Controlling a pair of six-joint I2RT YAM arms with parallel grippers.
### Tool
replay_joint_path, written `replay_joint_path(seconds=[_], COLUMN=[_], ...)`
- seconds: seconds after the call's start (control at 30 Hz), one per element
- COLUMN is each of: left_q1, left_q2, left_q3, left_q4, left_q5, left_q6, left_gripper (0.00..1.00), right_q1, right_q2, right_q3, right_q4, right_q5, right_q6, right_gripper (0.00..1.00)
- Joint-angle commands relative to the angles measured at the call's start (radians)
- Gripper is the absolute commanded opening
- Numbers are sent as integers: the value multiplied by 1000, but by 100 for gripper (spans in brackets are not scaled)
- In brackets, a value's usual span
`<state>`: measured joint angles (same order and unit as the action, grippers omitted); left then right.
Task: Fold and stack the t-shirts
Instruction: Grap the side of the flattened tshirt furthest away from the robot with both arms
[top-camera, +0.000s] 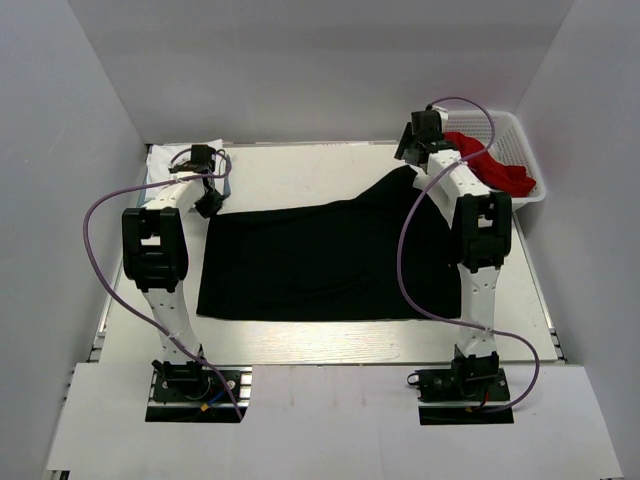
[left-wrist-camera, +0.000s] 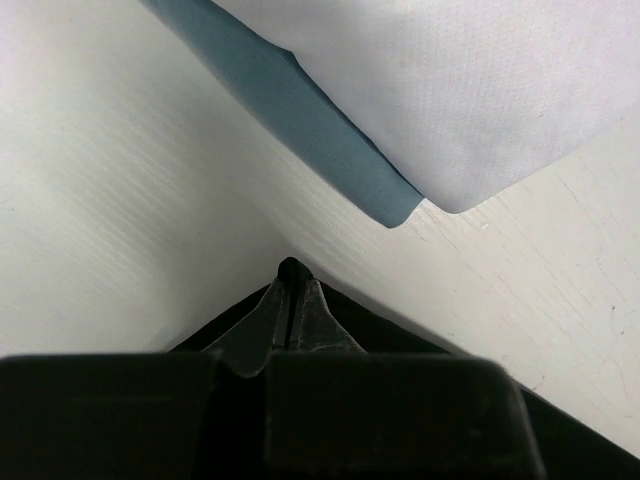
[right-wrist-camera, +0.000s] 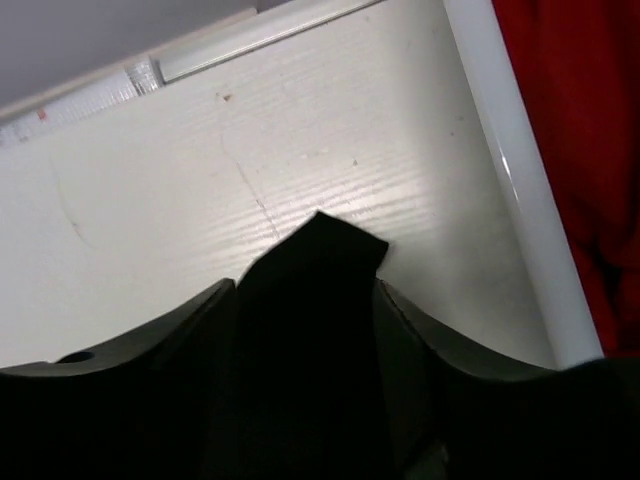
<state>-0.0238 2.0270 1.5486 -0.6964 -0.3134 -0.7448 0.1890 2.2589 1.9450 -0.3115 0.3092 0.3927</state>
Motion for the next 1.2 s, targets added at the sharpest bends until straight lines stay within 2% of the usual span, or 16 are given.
replay_joint_path(seconds=[0.0, 0.13, 0.3, 0.37, 0.4, 0.5, 0.57, 0.63, 0.83, 1.03, 1.17], left_q1=[-4, -4, -4, -4, -4, -4, -4, -4, -4, -4, -13], left_q2=[-68, -68, -68, -57, -45, -36, -27, -27, -63, -166, -226], left_q3=[5, 5, 5, 5, 5, 5, 16, 16, 10, -73, -136], left_q4=[15, 15, 25, 25, 25, 25, 25, 25, 25, 64, 118], left_q5=[-3, -3, -12, -12, -12, -12, -12, -12, -12, -46, -46], left_q6=[9, 9, 9, 9, 9, 9, 9, 18, 27, 39, 65], left_gripper=[0, 0, 0, 0, 0, 0, 0, 0, 0, 0, 0], right_q1=[-8, -13, -13, -13, -11, -10, -10, -10, -3, -5, -3], right_q2=[63, 122, 163, 183, 183, 169, 153, 134, -2, -322, -476], right_q3=[65, 91, 111, 117, 118, 97, 94, 91, 23, -372, -594], right_q4=[-26, -18, -24, -32, -34, -9, 17, 31, 46, 181, 169], right_q5=[-41, -59, -82, -93, -93, -87, -84, -74, -79, -105, -85], right_q6=[-17, 1, 29, 29, 32, 35, 28, 22, 5, 40, 63], right_gripper=[68, 70, 67, 61, 46, 10, 4, 0, 0, 0, 0])
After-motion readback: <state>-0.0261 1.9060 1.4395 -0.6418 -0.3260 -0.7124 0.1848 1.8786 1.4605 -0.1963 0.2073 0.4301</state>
